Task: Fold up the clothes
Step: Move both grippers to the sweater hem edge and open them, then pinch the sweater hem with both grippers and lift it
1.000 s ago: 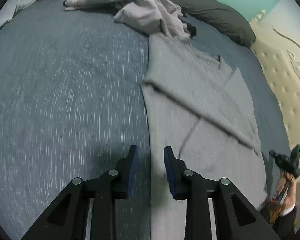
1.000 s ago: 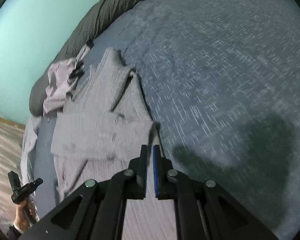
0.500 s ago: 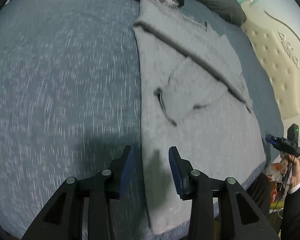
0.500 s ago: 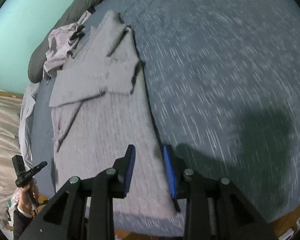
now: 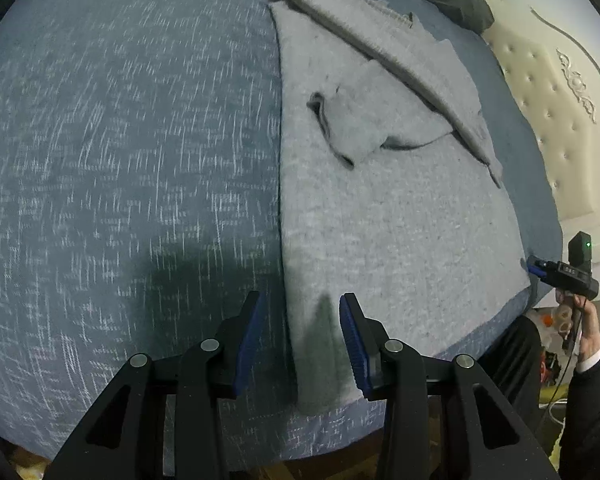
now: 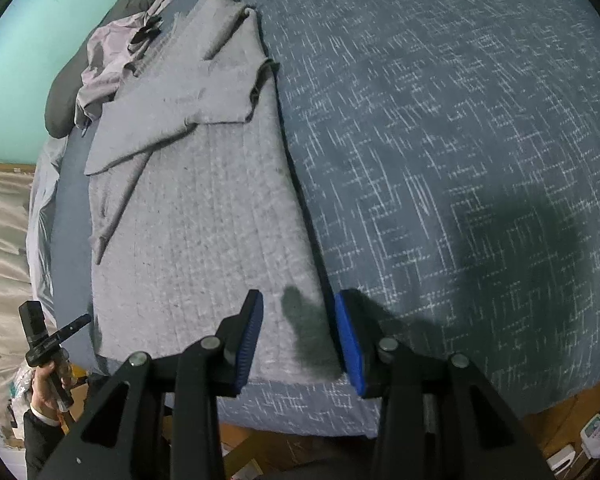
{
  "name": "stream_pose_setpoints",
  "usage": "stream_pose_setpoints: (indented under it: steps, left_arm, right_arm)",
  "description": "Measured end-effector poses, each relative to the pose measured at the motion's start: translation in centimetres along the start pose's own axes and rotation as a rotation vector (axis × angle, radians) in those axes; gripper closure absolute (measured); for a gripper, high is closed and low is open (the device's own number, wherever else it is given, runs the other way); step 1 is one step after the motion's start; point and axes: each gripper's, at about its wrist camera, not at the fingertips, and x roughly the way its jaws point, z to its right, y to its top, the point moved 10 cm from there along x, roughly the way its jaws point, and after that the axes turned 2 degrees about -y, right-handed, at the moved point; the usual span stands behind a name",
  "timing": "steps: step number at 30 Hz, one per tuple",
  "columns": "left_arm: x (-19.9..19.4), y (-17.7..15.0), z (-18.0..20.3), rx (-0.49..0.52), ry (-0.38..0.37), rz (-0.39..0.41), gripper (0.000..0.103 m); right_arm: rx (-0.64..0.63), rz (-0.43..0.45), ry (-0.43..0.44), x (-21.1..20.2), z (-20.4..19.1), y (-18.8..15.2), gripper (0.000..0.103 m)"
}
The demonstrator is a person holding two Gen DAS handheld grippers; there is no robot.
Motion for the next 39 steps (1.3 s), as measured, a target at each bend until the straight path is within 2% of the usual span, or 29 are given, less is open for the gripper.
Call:
stream_pose_setpoints:
  steps: [7, 12, 17, 24, 25, 27, 39]
  left_arm:
    - [1.3, -1.9, 0.1, 0.002, 0.005, -0.028, 0.061]
    - [1.6, -2.4, 0.7, -0.005, -0.022, -0.029, 0.061]
    - [1.8, -2.8, 1.2, -0.016, -0.051, -0.04, 0.069]
    - [2.9, -2.8, 3.1, 0.001, -0.06, -0.05, 0.085]
    - [3.0, -2.7, 3.4, 0.001, -0.062, -0.05, 0.085]
    - [3.2, -2.7, 3.6, -0.001, -0.064, -0.052, 0.085]
    - [4.5, -2.6, 3.0, -0.01, -0.062, -0.075, 0.084]
  right_arm:
    - [-0.015, -0.009, -0.007, -0.1, -0.1, -0.9, 0.065]
    - [-0.024, -0.018, -0.008, -0.1, 0.2, -1.5, 0.065]
    - [-0.036, -0.038, 0.006, 0.4, -0.1, -2.0, 0.065]
    - [-0.045, -0.046, 0.017, 1.1, -0.5, -2.1, 0.067]
    - [-0.049, -0.043, 0.017, 1.3, -0.7, -1.9, 0.069]
    - [-0.062, -0.037, 0.015, 1.3, -1.0, -1.8, 0.081]
    - [-0.068, -0.065, 0.0, 2.3, -1.0, -1.7, 0.08]
